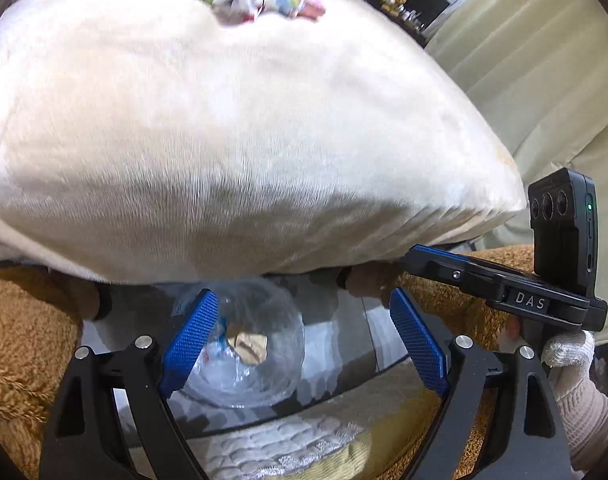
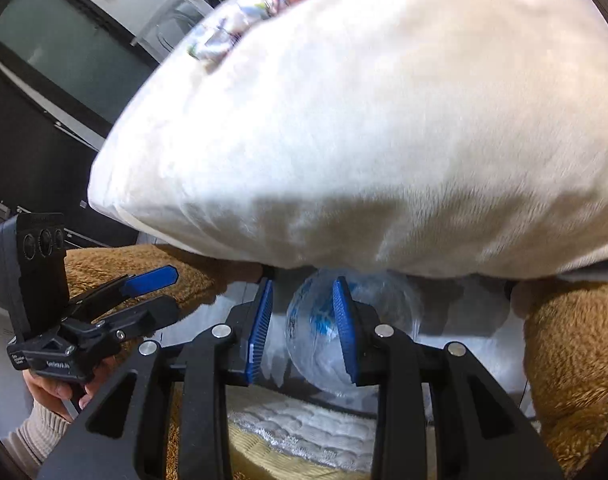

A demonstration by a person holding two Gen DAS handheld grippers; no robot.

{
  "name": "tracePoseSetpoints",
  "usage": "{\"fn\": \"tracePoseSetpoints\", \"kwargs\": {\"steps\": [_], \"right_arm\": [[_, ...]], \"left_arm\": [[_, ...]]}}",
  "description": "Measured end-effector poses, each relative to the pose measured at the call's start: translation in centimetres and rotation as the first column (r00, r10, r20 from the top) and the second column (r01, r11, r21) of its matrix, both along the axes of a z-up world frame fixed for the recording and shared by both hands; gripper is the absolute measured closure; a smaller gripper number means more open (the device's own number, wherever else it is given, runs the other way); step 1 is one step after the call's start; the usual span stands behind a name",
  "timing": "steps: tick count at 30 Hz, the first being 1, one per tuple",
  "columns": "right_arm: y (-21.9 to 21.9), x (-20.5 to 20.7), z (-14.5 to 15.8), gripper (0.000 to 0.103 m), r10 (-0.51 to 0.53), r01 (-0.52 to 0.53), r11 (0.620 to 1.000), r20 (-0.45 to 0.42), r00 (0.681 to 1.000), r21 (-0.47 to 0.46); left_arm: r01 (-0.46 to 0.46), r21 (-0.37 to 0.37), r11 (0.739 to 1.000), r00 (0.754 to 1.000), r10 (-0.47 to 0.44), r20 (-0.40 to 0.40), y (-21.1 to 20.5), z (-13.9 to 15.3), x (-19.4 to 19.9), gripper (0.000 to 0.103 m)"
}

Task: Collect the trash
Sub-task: 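Raise both tools back toward the trash pile on the bed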

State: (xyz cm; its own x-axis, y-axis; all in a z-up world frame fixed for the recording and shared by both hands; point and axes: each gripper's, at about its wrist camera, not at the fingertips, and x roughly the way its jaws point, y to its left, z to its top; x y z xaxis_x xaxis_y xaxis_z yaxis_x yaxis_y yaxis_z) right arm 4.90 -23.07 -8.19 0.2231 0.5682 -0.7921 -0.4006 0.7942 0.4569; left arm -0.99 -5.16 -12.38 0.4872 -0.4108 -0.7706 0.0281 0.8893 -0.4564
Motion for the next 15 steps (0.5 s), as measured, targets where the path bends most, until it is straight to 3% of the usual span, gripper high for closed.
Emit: {"fn": "tracePoseSetpoints", "kwargs": {"steps": [10,15], "right_arm": [[-0.5,0.4,5.3,0.071,0.029,-0.035,0.999,0.264,0.964,0.019],[0.3,2.7,6.9,0.063,0.051,-0.060,0.998,0.312,0.949,0.021]], "left_arm": [[-0.018,0.045,0.999,0.977,0.008,0.215,1.4,5.0,0.2,0.017],[-0.014,0.082,0.997,0.963,-0.009,0.270,2.3,7.3,1.9,0.017]]}}
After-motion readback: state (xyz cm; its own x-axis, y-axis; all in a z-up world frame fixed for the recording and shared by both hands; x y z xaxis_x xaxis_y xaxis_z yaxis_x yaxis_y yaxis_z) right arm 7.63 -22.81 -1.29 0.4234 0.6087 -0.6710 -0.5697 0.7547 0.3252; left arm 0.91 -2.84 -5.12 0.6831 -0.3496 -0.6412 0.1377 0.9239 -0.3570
